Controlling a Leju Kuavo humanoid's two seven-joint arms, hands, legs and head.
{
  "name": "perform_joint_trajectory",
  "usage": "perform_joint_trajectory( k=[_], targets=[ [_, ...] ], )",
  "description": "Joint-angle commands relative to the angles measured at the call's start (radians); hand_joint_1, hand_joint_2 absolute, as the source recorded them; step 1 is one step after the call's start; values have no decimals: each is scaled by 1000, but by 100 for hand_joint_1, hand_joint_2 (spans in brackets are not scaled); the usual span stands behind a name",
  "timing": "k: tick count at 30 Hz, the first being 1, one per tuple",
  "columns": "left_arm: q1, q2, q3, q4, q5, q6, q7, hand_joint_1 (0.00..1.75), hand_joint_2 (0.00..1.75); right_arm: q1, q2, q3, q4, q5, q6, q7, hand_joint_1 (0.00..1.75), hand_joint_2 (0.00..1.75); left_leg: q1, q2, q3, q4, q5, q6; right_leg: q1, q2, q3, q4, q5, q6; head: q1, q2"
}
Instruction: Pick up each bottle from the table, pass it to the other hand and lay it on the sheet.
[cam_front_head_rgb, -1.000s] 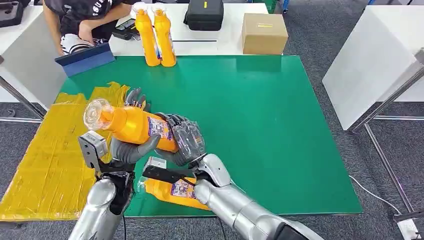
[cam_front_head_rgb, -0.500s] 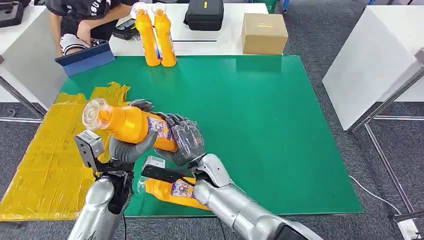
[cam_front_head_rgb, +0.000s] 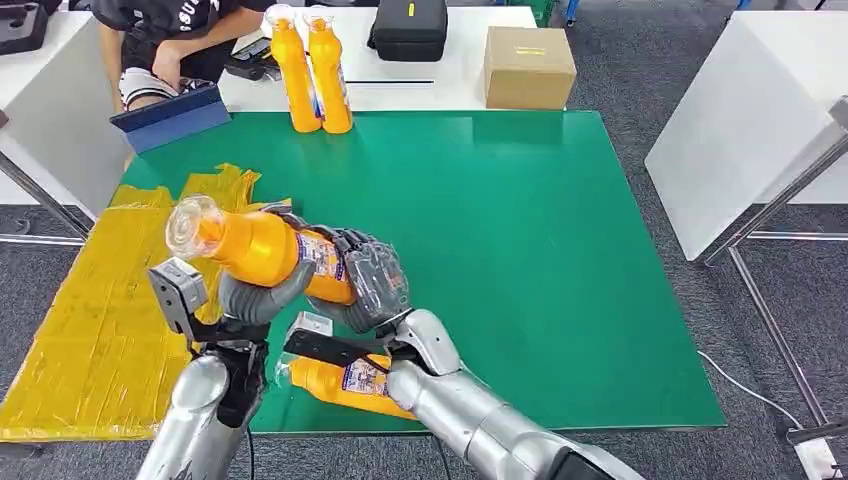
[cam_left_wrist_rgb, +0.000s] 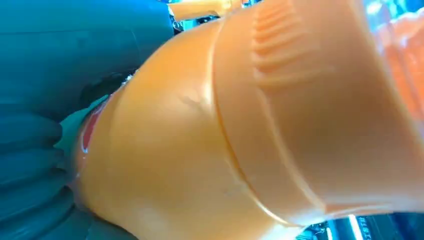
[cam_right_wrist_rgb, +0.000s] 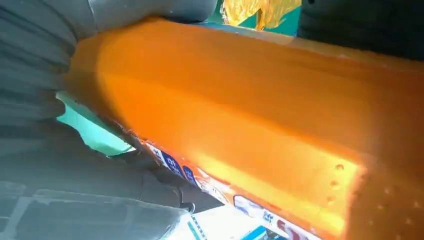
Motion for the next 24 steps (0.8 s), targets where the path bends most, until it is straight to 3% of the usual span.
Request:
perform_joint_trajectory(
  k=[1,5,12,16,19,24],
  targets=[
    [-89,6,-12,51,2,7,1,175,175,11,-15,28,7,-36,3,-50,2,175,1,-3,2,0,-1,-2,1,-4,3,0,-2,-1,0,0],
    [-109,11,-7,66,10,25,-19,175,175,13,-15,-9,-6,-154,3,-124,0,175,1,-4,3,0,-1,-3,1,-5,5,0,-3,-1,0,0],
    [-107,19,37,14,7,87,-9,175,175,44,-22,-82,-21,-158,20,-160,0,175,1,-3,2,0,0,-2,1,-3,3,0,-1,-1,0,0],
    [-79,33,72,-25,-115,200,-49,175,175,137,-83,-105,-194,-175,51,-169,0,175,1,-2,2,0,-1,-2,1,-2,3,-1,-1,-1,0,0],
    [-69,39,112,-42,-260,327,-75,175,175,231,-152,-126,-403,-163,74,-111,0,175,1,-3,2,-1,-1,-2,1,-4,4,-1,-2,-1,0,0],
    [-69,40,119,-45,-329,369,-78,175,175,254,-165,-137,-460,-157,93,-99,0,175,1,-2,2,0,-2,-3,1,-3,4,0,-2,-1,0,0]
  ],
)
